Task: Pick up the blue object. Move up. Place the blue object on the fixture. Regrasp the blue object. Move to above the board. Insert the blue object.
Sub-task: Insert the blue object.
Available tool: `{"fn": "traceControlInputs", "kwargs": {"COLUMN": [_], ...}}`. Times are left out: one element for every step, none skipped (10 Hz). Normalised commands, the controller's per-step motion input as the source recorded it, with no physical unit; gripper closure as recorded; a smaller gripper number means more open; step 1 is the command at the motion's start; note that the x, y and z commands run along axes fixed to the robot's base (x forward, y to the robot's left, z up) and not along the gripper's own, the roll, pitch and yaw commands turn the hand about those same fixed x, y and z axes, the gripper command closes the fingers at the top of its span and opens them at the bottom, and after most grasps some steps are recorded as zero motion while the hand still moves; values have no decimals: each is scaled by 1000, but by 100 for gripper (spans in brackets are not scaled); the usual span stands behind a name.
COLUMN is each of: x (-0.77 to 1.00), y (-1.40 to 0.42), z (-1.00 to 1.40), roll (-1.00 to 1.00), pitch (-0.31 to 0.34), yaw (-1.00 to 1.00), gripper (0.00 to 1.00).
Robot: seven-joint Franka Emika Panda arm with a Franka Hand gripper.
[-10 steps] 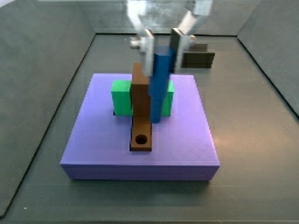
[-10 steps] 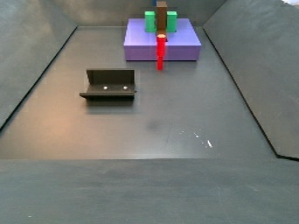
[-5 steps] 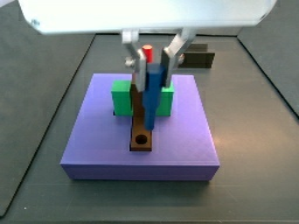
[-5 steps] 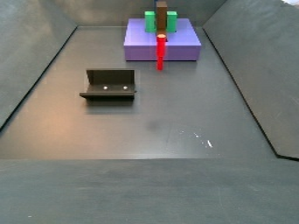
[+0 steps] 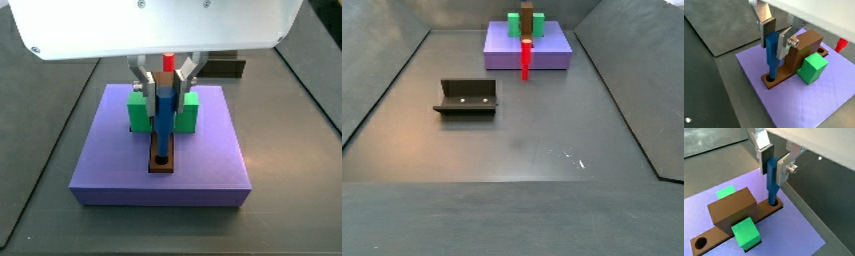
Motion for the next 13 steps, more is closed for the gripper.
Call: {"fn": "traceControlInputs", "kwargs": {"x": [0,86,37,0,20,103,120,143,137,237,163,83,60], "y": [-243,-217,-14,0,0,0,0,0,-14,-71,-9,0,0], "z": [0,-20,-94,-97,-94,-129,-191,-183,-129,-123,-163,-194,-217], "roll": [74,106,113,109,107,109,90,90,63,57,63,63,79], "pitch": [0,10,0,0,0,0,0,0,0,0,0,0,0], "yaw": [0,0,0,0,0,9,34,26,0,0,0,0,0], "gripper": [100,100,100,100,100,100,100,100,100,100,100,100,100]}}
